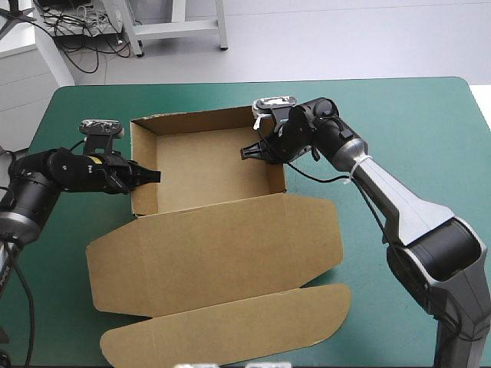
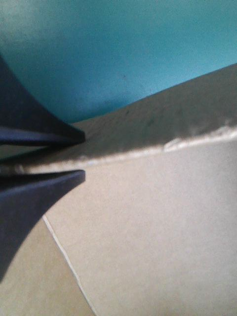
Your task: Fold the box
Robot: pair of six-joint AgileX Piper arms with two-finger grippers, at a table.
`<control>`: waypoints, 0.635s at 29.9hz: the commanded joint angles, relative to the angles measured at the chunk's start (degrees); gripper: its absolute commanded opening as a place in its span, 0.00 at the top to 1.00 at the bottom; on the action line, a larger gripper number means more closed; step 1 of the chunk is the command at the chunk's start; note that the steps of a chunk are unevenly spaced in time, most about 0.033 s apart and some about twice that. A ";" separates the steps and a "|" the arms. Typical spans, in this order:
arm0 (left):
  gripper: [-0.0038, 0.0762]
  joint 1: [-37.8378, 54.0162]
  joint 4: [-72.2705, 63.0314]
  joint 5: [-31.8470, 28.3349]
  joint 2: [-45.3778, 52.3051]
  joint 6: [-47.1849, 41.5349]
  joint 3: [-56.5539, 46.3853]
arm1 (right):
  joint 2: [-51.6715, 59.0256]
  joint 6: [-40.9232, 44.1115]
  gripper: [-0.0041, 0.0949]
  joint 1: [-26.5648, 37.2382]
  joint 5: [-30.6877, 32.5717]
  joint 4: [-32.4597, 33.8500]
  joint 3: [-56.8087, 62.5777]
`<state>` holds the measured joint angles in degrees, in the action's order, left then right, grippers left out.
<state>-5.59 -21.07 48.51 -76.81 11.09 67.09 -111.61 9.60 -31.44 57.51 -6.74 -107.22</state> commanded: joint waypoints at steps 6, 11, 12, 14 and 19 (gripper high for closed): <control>0.96 -8.00 -2.90 -5.31 -4.16 0.57 8.35 | 8.00 3.71 0.96 -1.07 2.28 5.20 -1.71; 0.96 -11.04 2.50 -0.57 -12.08 -3.83 18.56 | 8.97 5.44 0.96 -0.48 8.61 11.31 -1.71; 0.96 -11.65 3.77 0.51 -13.77 -5.02 20.36 | 8.97 5.44 0.96 -0.34 9.65 11.60 -1.71; 0.96 -11.91 5.31 2.20 -16.54 -7.40 22.90 | 8.97 5.79 0.96 0.53 10.24 12.58 -1.21; 0.96 -11.91 5.69 3.92 -22.03 -9.18 24.62 | 7.40 6.05 0.96 4.28 10.79 10.72 1.01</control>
<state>-16.81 -13.97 54.73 -98.98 1.45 89.40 -106.34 18.88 -28.67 69.69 8.38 -105.83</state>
